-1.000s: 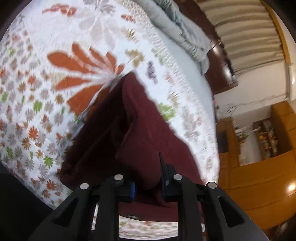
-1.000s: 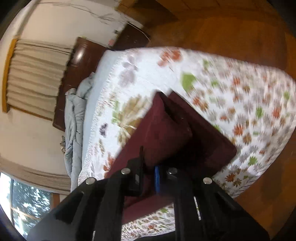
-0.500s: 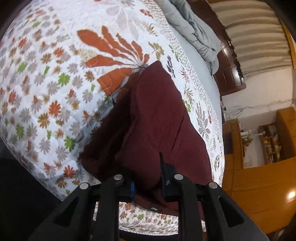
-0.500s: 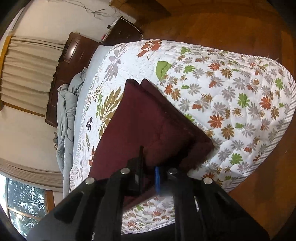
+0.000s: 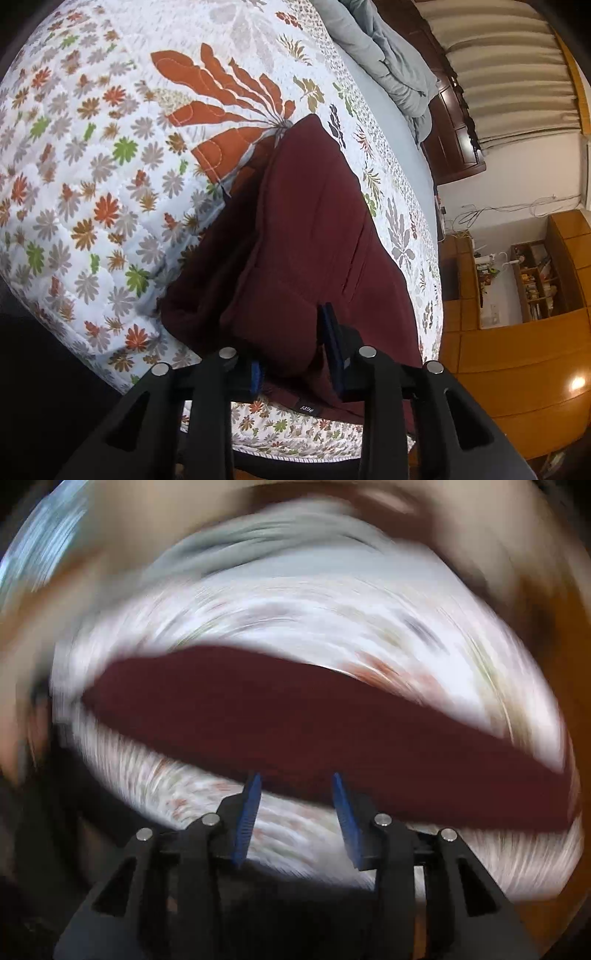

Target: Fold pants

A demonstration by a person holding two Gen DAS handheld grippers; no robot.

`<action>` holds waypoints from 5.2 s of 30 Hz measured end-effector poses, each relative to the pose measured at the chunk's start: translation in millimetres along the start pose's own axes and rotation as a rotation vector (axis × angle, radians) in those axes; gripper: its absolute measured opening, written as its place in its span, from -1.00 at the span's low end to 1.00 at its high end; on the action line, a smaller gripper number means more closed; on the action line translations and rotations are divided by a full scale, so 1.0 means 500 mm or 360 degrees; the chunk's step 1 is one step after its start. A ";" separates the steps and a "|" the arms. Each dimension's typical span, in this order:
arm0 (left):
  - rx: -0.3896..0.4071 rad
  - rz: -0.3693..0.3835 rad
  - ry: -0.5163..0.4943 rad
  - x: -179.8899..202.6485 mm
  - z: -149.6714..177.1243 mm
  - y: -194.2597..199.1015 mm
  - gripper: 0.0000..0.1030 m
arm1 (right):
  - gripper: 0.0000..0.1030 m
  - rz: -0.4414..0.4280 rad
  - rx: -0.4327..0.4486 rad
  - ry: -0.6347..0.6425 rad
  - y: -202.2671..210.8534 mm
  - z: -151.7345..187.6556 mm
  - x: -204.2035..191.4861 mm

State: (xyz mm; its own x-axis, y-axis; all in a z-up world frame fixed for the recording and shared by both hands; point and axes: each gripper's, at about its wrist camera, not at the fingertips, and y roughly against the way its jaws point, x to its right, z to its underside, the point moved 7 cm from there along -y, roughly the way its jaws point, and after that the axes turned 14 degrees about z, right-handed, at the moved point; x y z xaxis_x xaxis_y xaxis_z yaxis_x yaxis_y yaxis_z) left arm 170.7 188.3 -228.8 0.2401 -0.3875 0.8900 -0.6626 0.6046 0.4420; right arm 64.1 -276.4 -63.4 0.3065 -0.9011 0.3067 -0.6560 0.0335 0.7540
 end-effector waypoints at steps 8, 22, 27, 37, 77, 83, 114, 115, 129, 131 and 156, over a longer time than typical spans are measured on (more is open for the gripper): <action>0.0005 0.0012 -0.0153 0.019 0.007 0.020 -0.50 | -0.20 0.0261 0.0599 0.1038 -0.049 -0.096 -0.426; -0.0061 0.0137 -0.0106 -0.005 0.007 0.047 -0.49 | -0.28 0.0188 0.0521 0.1116 -0.106 -0.110 -0.464; -0.0068 0.0130 -0.0090 -0.017 0.009 0.053 -0.49 | -0.33 0.0252 0.0481 0.1169 -0.125 -0.096 -0.453; -0.0009 0.0064 -0.0130 0.006 0.017 0.059 -0.69 | -0.94 0.0213 0.0463 0.1133 -0.134 -0.096 -0.447; -0.0151 -0.0401 -0.0735 0.058 -0.077 -0.105 -0.09 | 0.11 -0.0044 0.0001 -0.1622 -0.104 0.239 0.518; -0.0144 -0.0407 -0.0703 0.058 -0.075 -0.105 0.01 | -0.47 -0.0060 -0.0087 -0.1882 -0.156 0.385 0.617; -0.0111 -0.0322 -0.0605 0.061 -0.082 -0.111 0.21 | 0.34 -0.0507 0.0269 -0.2684 -0.186 0.489 0.746; -0.0111 -0.0324 -0.0607 0.062 -0.081 -0.111 0.21 | 0.34 -0.0503 0.0276 -0.2676 -0.188 0.486 0.747; -0.0101 -0.0344 -0.0641 0.068 -0.080 -0.124 0.42 | 0.31 -0.0653 0.0345 -0.2608 -0.205 0.444 0.727; -0.0099 -0.0343 -0.0634 0.069 -0.081 -0.122 0.43 | 0.30 -0.0666 0.0357 -0.2664 -0.213 0.450 0.735; -0.0110 -0.0185 -0.0578 0.062 -0.082 -0.102 0.43 | -0.70 -0.0002 0.0182 -0.1959 -0.064 0.182 0.708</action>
State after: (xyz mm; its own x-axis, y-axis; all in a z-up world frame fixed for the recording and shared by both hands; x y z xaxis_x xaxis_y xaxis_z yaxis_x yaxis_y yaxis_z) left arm 241.0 174.1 -218.9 0.0355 -0.6700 0.7415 -0.5935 0.5829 0.5550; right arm 130.6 -635.8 -31.8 -0.5049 -0.7099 -0.4910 -0.7317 0.0503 0.6797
